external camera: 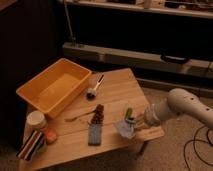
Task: Place towel in metal cup
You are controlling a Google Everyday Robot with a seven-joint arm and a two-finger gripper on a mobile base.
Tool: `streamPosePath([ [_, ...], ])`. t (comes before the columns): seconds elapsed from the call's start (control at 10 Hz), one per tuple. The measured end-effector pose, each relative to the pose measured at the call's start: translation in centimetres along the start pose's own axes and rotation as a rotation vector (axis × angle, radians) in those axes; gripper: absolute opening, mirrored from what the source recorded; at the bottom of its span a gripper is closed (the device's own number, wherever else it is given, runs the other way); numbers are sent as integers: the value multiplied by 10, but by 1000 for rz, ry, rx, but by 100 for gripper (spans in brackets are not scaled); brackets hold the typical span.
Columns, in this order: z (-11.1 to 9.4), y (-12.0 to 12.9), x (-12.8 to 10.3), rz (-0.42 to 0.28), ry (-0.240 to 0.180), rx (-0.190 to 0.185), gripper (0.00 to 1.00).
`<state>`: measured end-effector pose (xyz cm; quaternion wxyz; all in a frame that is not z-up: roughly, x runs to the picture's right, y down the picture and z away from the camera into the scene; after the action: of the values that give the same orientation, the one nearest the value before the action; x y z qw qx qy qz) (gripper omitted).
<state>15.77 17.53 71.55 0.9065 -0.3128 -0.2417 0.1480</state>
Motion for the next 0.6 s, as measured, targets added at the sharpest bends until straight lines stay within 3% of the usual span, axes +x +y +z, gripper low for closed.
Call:
streamPosePath([
  [0.3,14,-4,7,0,48,-19,0],
  [0.6,21,-6,8,-3,64,-37,0],
])
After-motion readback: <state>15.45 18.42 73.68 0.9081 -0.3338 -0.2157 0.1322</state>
